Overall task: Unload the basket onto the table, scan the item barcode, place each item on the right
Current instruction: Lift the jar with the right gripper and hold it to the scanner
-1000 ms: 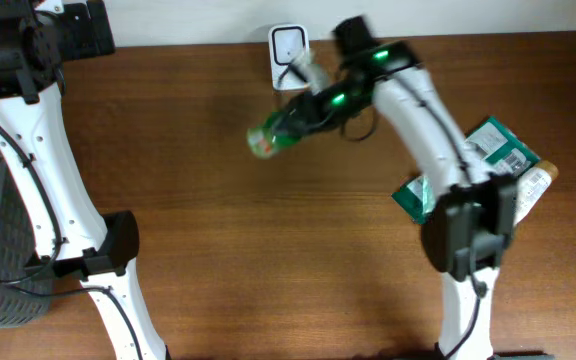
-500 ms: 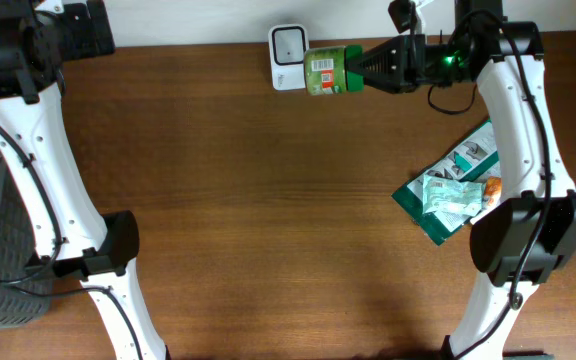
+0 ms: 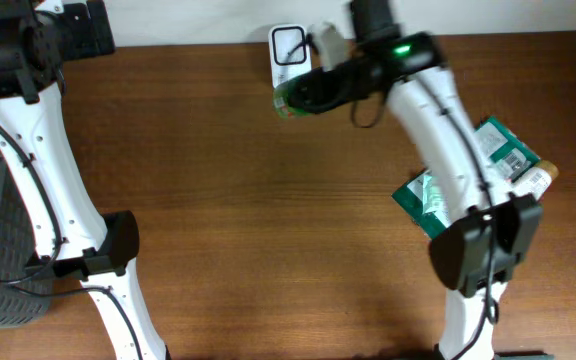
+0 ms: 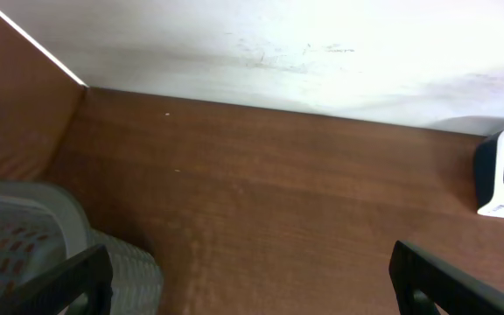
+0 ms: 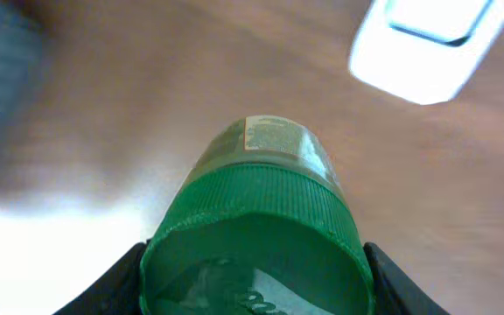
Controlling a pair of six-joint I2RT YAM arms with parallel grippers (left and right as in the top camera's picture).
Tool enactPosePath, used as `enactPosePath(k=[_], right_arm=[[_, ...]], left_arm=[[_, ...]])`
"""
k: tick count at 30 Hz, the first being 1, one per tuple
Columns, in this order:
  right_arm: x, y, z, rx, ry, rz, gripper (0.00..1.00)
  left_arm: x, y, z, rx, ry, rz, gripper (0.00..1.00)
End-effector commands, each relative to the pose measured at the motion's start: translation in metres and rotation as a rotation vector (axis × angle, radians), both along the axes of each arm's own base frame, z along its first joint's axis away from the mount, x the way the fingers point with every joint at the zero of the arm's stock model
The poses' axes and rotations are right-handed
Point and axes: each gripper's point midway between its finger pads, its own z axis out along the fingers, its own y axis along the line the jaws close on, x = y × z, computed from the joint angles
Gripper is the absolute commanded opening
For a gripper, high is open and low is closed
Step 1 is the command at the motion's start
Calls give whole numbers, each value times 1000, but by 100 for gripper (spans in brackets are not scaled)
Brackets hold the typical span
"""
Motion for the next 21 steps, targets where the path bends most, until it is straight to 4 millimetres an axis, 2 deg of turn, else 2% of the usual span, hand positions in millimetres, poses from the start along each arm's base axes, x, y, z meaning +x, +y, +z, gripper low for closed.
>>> enactPosePath(k=[1,4,6,11,12,15,21], right_arm=[[57,-44,-5,-473,-302,-199,44],[86,-27,-7,-534,-448,-121,44],[108,-17,-8,-584,-561,-38,48],[144,-7,-15,-742,-758,146,48],[151,-5,-17,-780,-796,191,51],[162,-3,-26,-880,-862,292,61],[179,-4,-38,-998,-949,393,61]], left_arm=[[0,4,-3,1,8,21,99],[0,4,-3,1,8,21,99],[0,4,-3,1,8,21,99],[0,4,-3,1,8,21,99],[0,4,-3,1,8,21,99],[0,4,-3,1,8,21,99],[0,4,-3,1,8,21,99]])
